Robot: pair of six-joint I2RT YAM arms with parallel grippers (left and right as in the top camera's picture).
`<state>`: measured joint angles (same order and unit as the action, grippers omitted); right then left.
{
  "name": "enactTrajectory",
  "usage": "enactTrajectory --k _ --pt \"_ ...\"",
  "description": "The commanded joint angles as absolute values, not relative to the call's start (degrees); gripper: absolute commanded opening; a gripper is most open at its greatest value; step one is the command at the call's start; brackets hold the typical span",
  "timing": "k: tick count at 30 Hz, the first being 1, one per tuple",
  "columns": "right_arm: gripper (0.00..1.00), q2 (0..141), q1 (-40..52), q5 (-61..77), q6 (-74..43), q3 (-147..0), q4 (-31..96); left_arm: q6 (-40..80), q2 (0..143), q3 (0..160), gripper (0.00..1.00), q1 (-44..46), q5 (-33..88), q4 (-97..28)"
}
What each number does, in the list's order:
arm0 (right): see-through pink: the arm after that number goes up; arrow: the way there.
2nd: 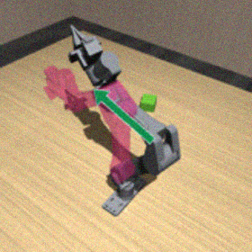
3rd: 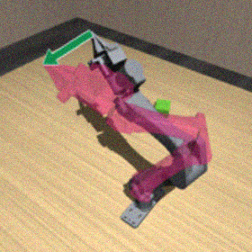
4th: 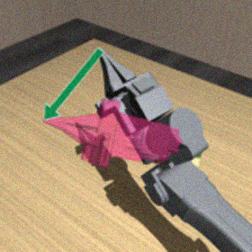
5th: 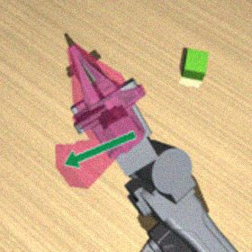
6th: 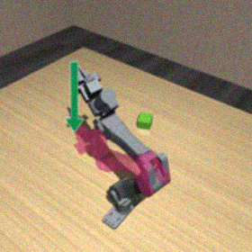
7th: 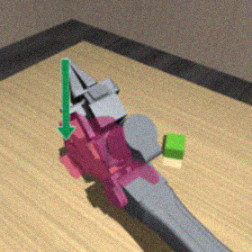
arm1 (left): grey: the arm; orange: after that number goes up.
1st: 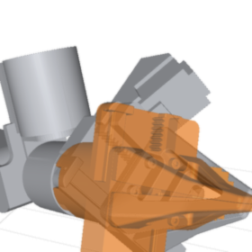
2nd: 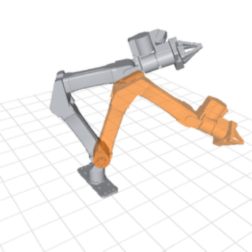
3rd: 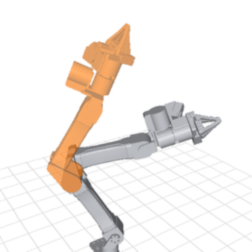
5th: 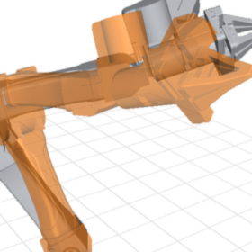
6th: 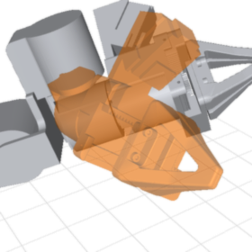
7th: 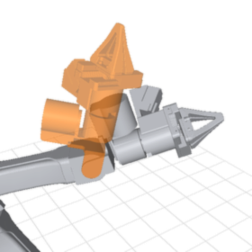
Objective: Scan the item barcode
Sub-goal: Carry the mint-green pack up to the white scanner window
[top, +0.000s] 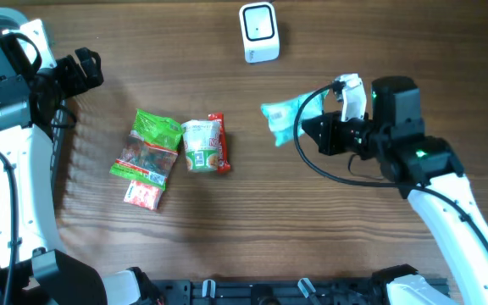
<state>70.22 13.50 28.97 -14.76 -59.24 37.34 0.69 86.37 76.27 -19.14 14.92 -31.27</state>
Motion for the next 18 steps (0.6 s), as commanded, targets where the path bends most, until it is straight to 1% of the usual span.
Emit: enactTrajectory --k 1,2,6,12,18 --pt "0.04 69.5 13.5 23.8 -11.6 -65.6 43.4 0.4 86.4 76.9 1.0 -19.4 15.6 -31.1" --pt "0.04 69.5 13.5 21.5 -11.5 -66.8 46.2 0.4 86.4 76.9 1.0 -19.4 15.6 -31.1" --pt "0.04 69.5 13.5 21.4 -11.7 -67.1 50.1 0.4 86.4 76.9 1.0 -19.4 15.6 -31.1" --pt "0.04 70.0 14.4 19.5 -16.2 -67.1 51.3 0.4 86.4 76.9 1.0 -19.4 15.6 -31.1" --pt "0.04 74.7 24.0 13.2 -21.2 -67.1 44.6 0.4 86.4 76.9 1.0 -19.4 15.6 -31.1"
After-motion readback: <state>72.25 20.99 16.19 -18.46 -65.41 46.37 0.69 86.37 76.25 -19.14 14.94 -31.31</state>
